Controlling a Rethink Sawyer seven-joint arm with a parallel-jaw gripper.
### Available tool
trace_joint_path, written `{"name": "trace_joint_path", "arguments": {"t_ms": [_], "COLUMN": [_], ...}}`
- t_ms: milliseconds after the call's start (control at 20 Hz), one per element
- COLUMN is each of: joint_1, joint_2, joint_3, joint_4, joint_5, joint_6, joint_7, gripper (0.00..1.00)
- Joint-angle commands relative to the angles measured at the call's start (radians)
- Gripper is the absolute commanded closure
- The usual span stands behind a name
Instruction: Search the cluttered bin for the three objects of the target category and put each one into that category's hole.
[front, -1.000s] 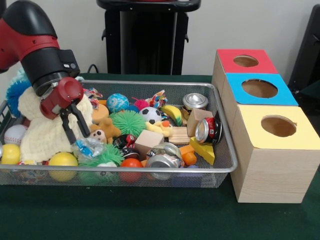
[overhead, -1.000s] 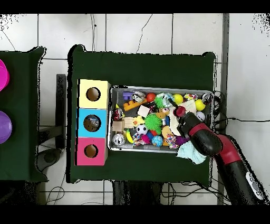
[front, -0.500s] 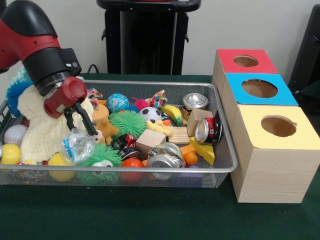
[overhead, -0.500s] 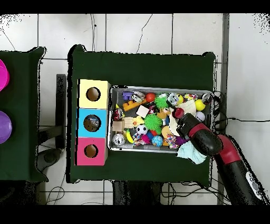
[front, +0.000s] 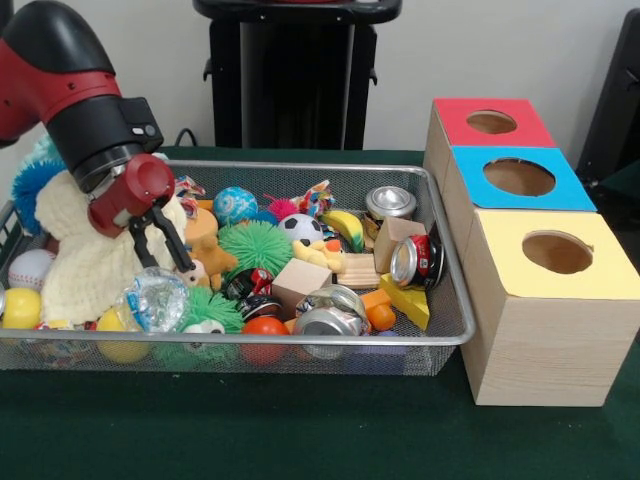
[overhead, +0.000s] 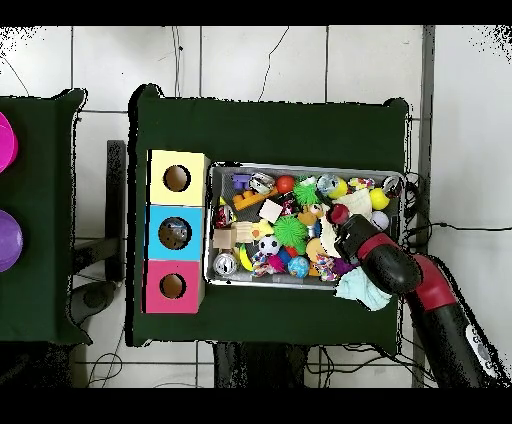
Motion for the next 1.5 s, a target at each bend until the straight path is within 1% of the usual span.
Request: {"name": "trace_joint_path", "arguments": {"t_ms": [50, 200, 300, 350, 400, 450, 500, 550, 600, 650, 700, 750, 800, 850, 1000, 1050, 1150, 1250, 1350, 1500], "joint_1": [-0.002, -0.019, -0.034, -0.032, -0.025, 0.01, 0.035, 0.098, 0.129, 0.189, 0.203, 0.233, 0.239, 0.251, 0.267, 0.271, 0.253, 0.232, 0.22, 0.21], "joint_2": [0.079, 0.093, 0.112, 0.096, 0.075, 0.009, -0.033, -0.125, -0.167, -0.239, -0.261, -0.3, -0.311, -0.325, -0.322, -0.308, -0.266, -0.234, -0.212, -0.198], "joint_3": [0.007, 0.016, 0.017, -0.001, -0.015, -0.062, -0.096, -0.182, -0.228, -0.317, -0.346, -0.397, -0.413, -0.436, -0.474, -0.483, -0.466, -0.444, -0.432, -0.419], "joint_4": [-0.15, -0.139, -0.132, -0.121, -0.116, -0.111, -0.111, -0.109, -0.107, -0.096, -0.082, -0.059, -0.042, -0.021, 0.008, 0.005, 0.009, 0.013, 0.014, 0.009], "joint_5": [0.012, 0.015, 0.017, 0.008, 0.0, -0.009, -0.005, 0.007, 0.027, 0.079, 0.123, 0.195, 0.241, 0.305, 0.415, 0.435, 0.45, 0.445, 0.443, 0.443], "joint_6": [0.076, 0.045, 0.008, -0.045, -0.077, -0.159, -0.196, -0.284, -0.318, -0.378, -0.388, -0.414, -0.431, -0.457, -0.538, -0.573, -0.614, -0.618, -0.62, -0.633], "joint_7": [-0.302, -0.268, -0.222, -0.14, -0.089, 0.051, 0.124, 0.266, 0.32, 0.422, 0.449, 0.507, 0.508, 0.528, 0.513, 0.498, 0.463, 0.44, 0.429, 0.419], "gripper": [0.0, 0.0, 0.0, 0.0, 0.0, 0.0, 0.0, 0.0, 0.0, 0.0, 0.0, 0.0, 0.0, 0.0, 0.0, 0.0, 0.0, 0.0, 0.0, 0.0]}}
